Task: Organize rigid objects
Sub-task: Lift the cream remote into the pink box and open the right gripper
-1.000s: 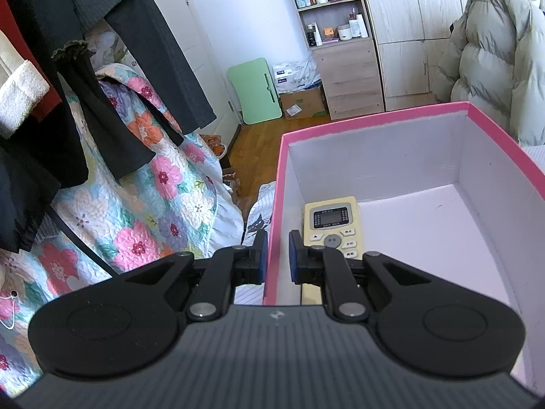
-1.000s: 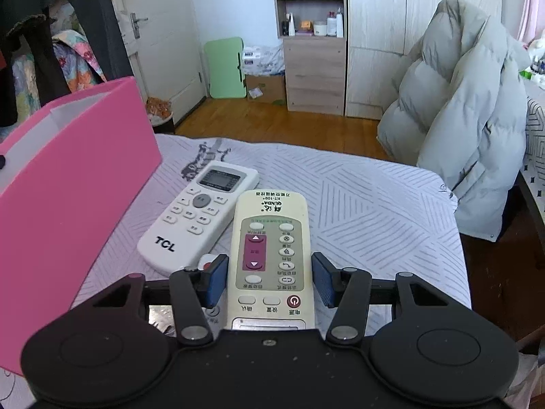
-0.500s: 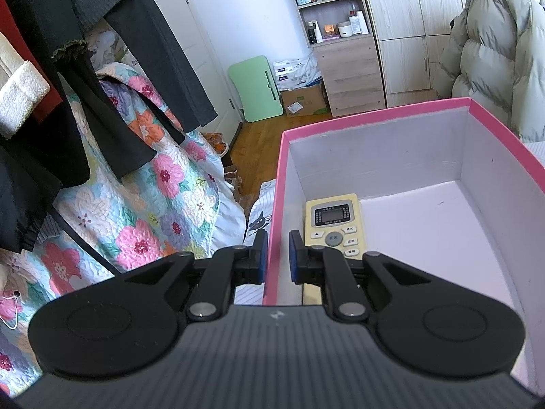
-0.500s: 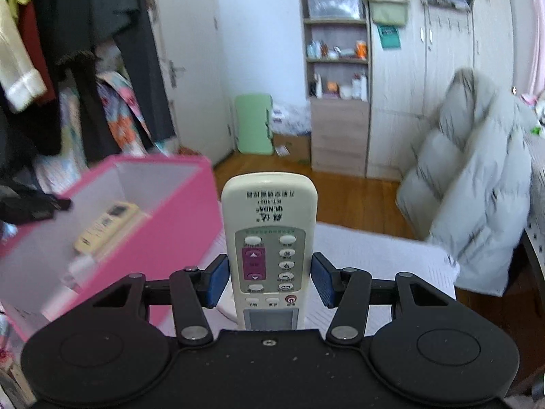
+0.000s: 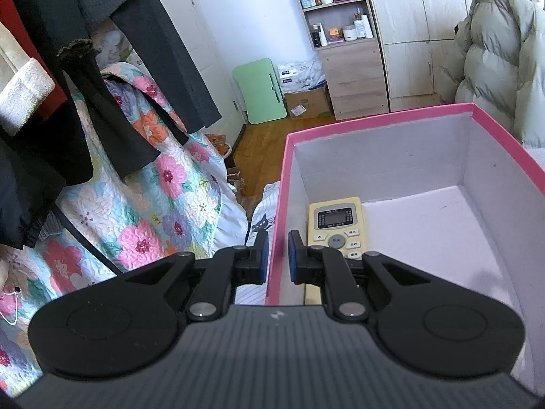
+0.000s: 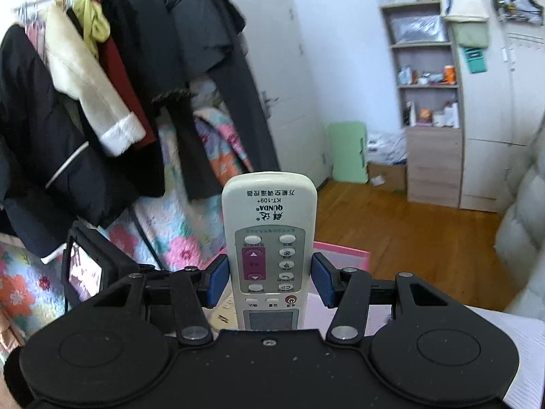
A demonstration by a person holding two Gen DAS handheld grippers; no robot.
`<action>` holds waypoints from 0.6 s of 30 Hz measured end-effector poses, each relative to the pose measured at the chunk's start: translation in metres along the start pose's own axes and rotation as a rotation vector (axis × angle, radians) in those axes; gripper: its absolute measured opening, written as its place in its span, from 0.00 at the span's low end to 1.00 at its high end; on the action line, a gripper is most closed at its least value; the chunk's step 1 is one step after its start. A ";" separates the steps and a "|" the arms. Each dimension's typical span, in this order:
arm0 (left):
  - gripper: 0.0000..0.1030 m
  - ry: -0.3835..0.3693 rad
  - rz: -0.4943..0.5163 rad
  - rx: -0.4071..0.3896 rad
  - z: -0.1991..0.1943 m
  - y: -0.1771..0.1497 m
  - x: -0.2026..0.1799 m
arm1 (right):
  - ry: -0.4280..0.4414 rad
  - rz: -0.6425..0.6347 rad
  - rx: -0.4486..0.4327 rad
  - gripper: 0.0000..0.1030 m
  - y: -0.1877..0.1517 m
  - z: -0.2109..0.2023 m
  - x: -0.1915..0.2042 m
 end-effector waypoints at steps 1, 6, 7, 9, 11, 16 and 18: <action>0.11 -0.002 0.001 -0.007 -0.001 0.000 0.000 | 0.014 -0.002 0.011 0.56 0.002 0.011 0.006; 0.11 -0.007 -0.003 -0.013 -0.002 0.000 0.001 | -0.026 -0.040 0.066 0.56 -0.008 0.076 0.017; 0.11 -0.005 -0.004 -0.015 -0.003 0.000 0.002 | -0.041 -0.049 0.087 0.56 -0.012 0.090 0.016; 0.11 -0.012 -0.004 -0.021 -0.004 0.000 0.002 | -0.045 -0.013 0.137 0.56 -0.020 0.109 0.010; 0.11 -0.028 -0.013 -0.031 -0.005 0.000 0.004 | -0.029 0.082 0.208 0.56 -0.029 0.127 0.000; 0.11 -0.034 -0.025 -0.028 -0.004 0.000 0.006 | -0.065 0.182 0.343 0.56 -0.056 0.142 -0.005; 0.11 -0.013 -0.010 -0.019 -0.002 0.000 0.006 | -0.080 0.198 0.343 0.56 -0.061 0.144 -0.005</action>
Point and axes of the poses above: each gripper's, at about its wrist camera, not at the fingertips, and z roughly the way its jaws point, x to its left, y to its top, the point moved 8 cm from there along z, roughly the way its jaws point, and after that the axes turned 1 degree about -x, right-handed, at the moved point
